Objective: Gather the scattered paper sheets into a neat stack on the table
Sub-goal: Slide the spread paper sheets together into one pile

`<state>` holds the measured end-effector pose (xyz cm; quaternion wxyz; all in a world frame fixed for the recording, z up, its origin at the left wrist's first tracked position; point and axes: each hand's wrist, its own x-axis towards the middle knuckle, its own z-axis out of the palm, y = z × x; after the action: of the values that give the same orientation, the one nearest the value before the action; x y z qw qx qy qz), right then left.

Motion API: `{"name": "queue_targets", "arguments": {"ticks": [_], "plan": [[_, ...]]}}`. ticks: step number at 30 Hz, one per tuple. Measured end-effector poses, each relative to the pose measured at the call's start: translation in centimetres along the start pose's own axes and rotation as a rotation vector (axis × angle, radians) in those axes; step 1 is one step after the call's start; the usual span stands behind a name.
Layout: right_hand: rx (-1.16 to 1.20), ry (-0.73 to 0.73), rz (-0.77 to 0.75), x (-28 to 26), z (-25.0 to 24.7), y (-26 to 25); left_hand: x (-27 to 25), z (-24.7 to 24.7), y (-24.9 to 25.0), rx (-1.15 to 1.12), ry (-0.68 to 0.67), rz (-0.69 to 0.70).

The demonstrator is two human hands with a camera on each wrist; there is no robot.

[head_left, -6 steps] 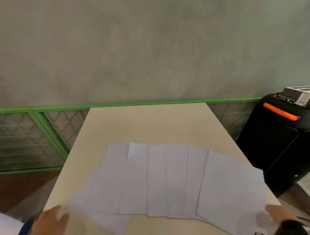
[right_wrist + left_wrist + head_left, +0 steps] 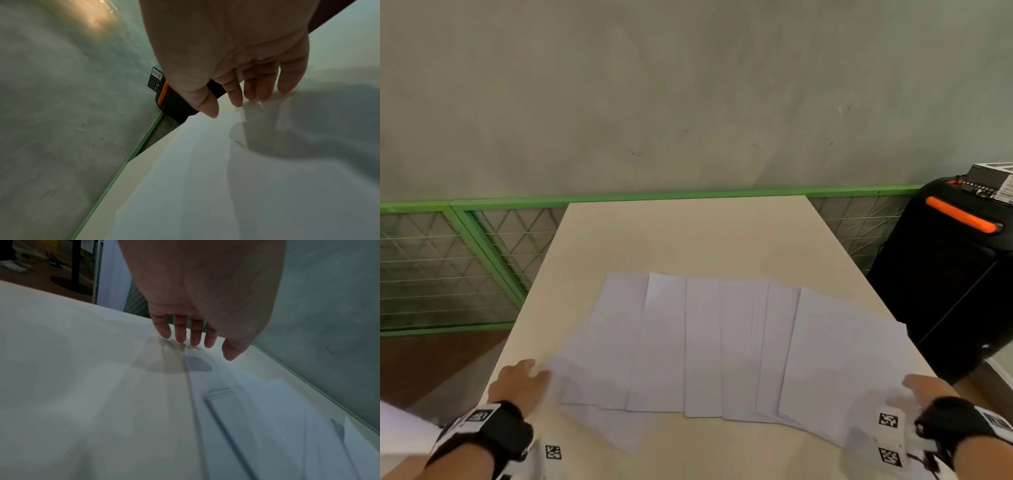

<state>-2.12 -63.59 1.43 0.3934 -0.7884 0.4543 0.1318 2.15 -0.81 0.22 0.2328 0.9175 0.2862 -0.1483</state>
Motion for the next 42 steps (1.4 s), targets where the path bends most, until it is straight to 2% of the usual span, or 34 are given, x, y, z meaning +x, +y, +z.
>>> {"name": "queue_targets", "arguments": {"ticks": [5, 6, 9, 11, 13, 16, 21, 24, 28, 32, 34, 38, 40, 42], "plan": [[-0.076, -0.018, -0.029, -0.3, 1.6, 0.0, 0.4, 0.2, 3.4, 0.047, -0.030, 0.003], [-0.144, -0.037, -0.038, 0.0, 1.9, 0.2, 0.4, 0.3, 4.0, 0.054, -0.040, 0.011], [-0.455, 0.056, -0.110, -0.1, 2.4, 0.9, 0.3, 0.4, 5.2, 0.056, -0.064, 0.031], [-0.548, 0.085, -0.120, -0.1, 2.7, 0.9, 0.5, 0.3, 5.4, 0.038, -0.086, 0.029], [-0.497, 0.042, -0.125, -0.6, 3.0, -0.4, 0.7, 0.1, 5.4, -0.017, -0.101, 0.024], [-0.210, 0.003, -0.058, -0.3, 3.2, -2.6, 1.2, -0.1, 5.0, -0.098, -0.119, -0.007], [0.062, 0.018, 0.030, -1.0, 4.7, -3.6, 1.4, 0.2, 5.1, -0.064, -0.200, -0.003], [0.102, 0.031, 0.024, -1.0, 5.4, -4.1, 1.1, 0.4, 5.5, -0.026, -0.221, 0.008], [0.053, -0.001, -0.010, -1.9, 5.7, -5.4, 1.0, 0.6, 5.6, -0.110, -0.122, -0.005], [-0.176, -0.038, -0.049, -2.4, 6.8, -7.0, 0.5, 0.8, 6.2, -0.291, -0.151, -0.065], [-0.242, -0.059, -0.078, -2.4, 7.5, -7.6, 0.3, 1.1, 6.9, -0.240, -0.198, -0.066], [-0.300, -0.012, -0.063, -1.8, 8.4, -8.0, -0.4, 1.5, 8.2, -0.200, -0.291, -0.033], [-0.283, -0.031, -0.065, -1.7, 8.8, -8.5, -0.8, 1.7, 8.4, -0.152, -0.282, -0.043], [-0.345, -0.055, -0.117, -1.7, 8.9, -8.6, -1.6, 1.7, 8.5, -0.039, -0.213, -0.054]]}}
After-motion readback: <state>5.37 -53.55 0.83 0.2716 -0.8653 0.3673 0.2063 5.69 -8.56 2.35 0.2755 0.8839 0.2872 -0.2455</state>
